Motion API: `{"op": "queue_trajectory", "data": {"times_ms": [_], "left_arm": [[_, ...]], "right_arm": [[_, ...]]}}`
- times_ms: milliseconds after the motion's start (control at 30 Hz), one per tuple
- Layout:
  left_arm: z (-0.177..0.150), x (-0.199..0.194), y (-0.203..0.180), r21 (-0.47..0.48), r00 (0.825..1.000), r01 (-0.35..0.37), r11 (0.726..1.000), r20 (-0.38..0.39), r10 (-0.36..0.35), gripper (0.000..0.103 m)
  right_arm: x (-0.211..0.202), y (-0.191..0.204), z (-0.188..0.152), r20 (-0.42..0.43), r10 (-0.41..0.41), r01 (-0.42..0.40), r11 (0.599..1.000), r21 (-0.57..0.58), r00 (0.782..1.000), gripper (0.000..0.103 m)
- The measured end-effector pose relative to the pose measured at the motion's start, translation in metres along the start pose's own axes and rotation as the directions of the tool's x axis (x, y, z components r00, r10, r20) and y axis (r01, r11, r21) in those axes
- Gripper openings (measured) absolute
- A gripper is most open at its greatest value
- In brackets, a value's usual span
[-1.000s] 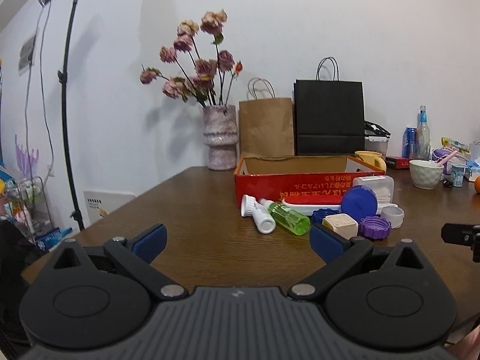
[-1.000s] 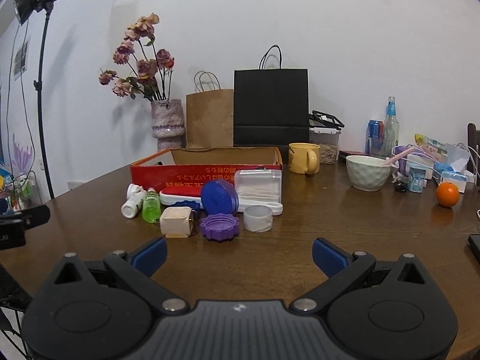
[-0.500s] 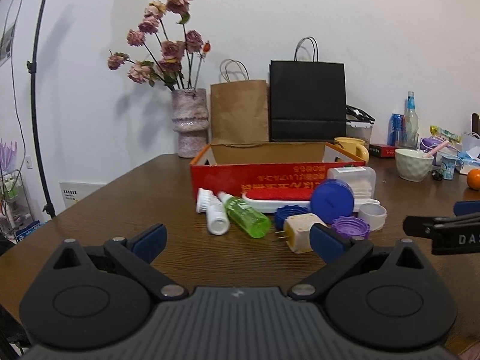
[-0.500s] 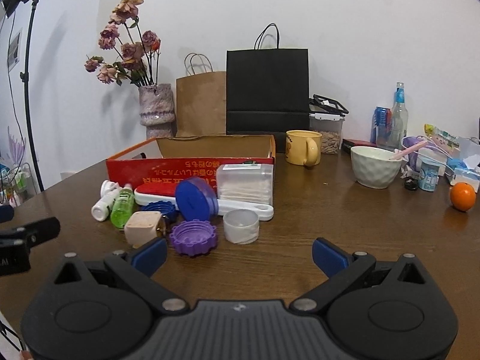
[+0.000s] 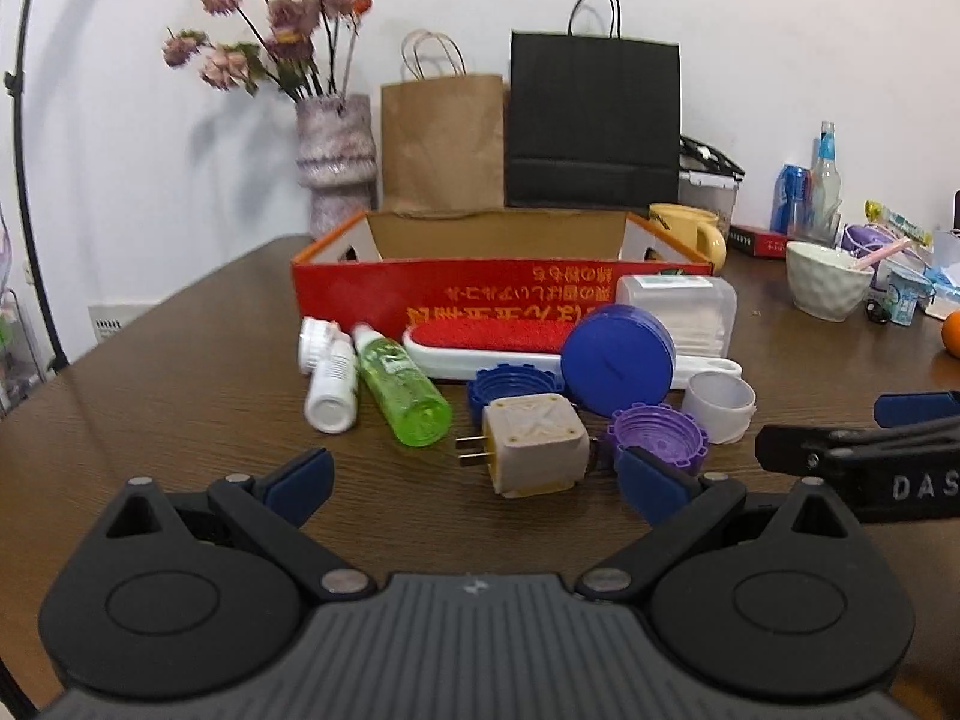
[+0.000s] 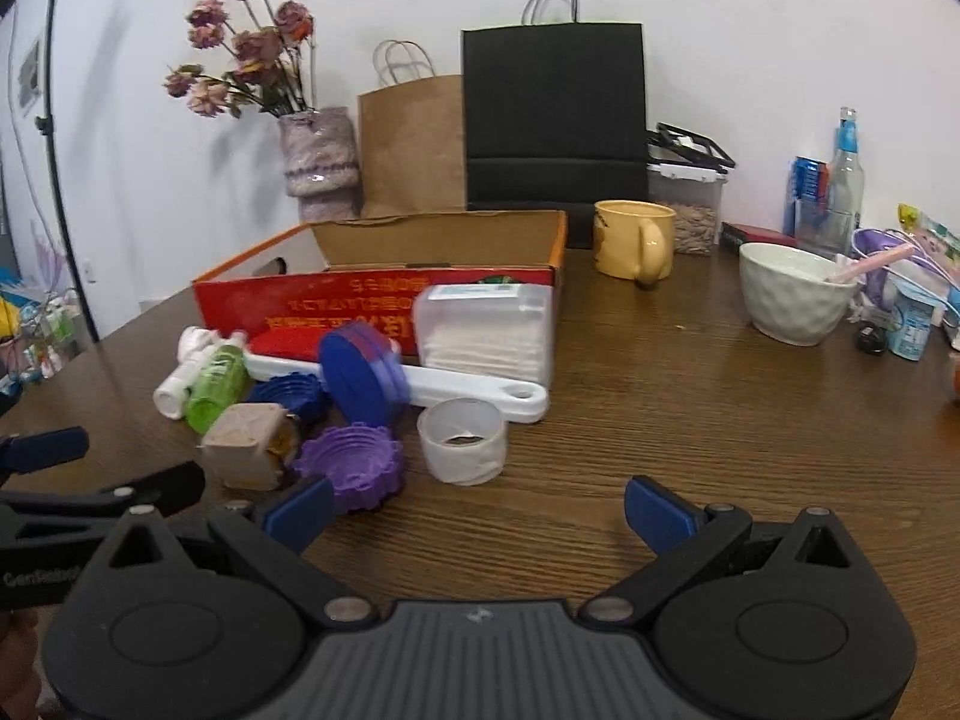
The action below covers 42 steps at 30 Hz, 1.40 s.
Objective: Organize rigid objects
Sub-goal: 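Move the left tool to the white plug adapter while the right tool approaches the purple cap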
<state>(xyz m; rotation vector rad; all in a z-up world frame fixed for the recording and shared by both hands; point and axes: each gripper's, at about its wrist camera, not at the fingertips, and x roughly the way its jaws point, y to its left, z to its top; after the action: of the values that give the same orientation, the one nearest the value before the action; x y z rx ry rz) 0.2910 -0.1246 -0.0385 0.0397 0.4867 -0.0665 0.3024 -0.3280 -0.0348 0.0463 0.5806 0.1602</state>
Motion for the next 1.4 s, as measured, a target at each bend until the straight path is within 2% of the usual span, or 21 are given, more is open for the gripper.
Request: {"op": "queue_trajectory", "data": {"times_ms": [167,267,333,433,567,633,700,1067,1200,1300,1400], "left_arm": [[0.009,0.015,-0.006,-0.007,1.000,0.021,1.000,-0.005,-0.021,0.103],[0.014,0.027,-0.009,-0.022,0.999,0.035,0.999,-0.022,-0.035,0.090],[0.017,0.038,-0.009,-0.042,0.997,0.051,0.998,-0.055,-0.054,0.078],[0.018,0.049,-0.008,-0.059,0.994,0.063,0.996,-0.090,-0.068,0.070],[0.017,0.055,-0.009,-0.050,0.993,0.066,0.997,-0.097,-0.070,0.068],[0.017,0.056,-0.008,-0.050,0.992,0.071,0.996,-0.100,-0.075,0.068],[0.017,0.056,-0.007,-0.042,0.992,0.075,0.996,-0.100,-0.079,0.067],[0.016,0.052,0.032,-0.064,0.993,0.039,0.997,-0.107,-0.046,0.067],[0.012,0.048,0.047,-0.066,0.994,0.031,0.997,-0.102,-0.037,0.072],[0.011,0.048,0.051,-0.063,0.994,0.045,0.997,-0.095,-0.051,0.074],[0.010,0.053,0.054,-0.073,0.990,0.071,0.995,-0.119,-0.079,0.074]], "right_arm": [[0.004,-0.008,0.000,0.002,0.064,-0.064,0.998,0.028,0.998,0.102],[0.007,-0.005,-0.001,-0.009,0.062,-0.062,0.998,0.002,0.998,0.096],[0.010,-0.001,-0.002,-0.019,0.072,-0.072,0.997,-0.016,0.997,0.092],[0.012,0.004,-0.003,-0.031,0.093,-0.094,0.995,-0.032,0.995,0.085],[0.016,0.008,-0.004,-0.041,0.127,-0.128,0.991,-0.027,0.991,0.082],[0.018,0.012,-0.003,-0.045,0.151,-0.152,0.988,-0.033,0.988,0.073],[0.022,0.018,-0.003,-0.054,0.163,-0.165,0.985,-0.048,0.985,0.070],[0.042,0.044,0.003,-0.073,0.160,-0.167,0.981,-0.097,0.984,0.070],[0.051,0.052,0.005,-0.098,0.155,-0.165,0.981,-0.104,0.983,0.070],[0.057,0.056,0.007,-0.103,0.141,-0.152,0.982,-0.108,0.985,0.070],[0.062,0.055,0.009,-0.103,0.119,-0.130,0.985,-0.109,0.988,0.069]]}}
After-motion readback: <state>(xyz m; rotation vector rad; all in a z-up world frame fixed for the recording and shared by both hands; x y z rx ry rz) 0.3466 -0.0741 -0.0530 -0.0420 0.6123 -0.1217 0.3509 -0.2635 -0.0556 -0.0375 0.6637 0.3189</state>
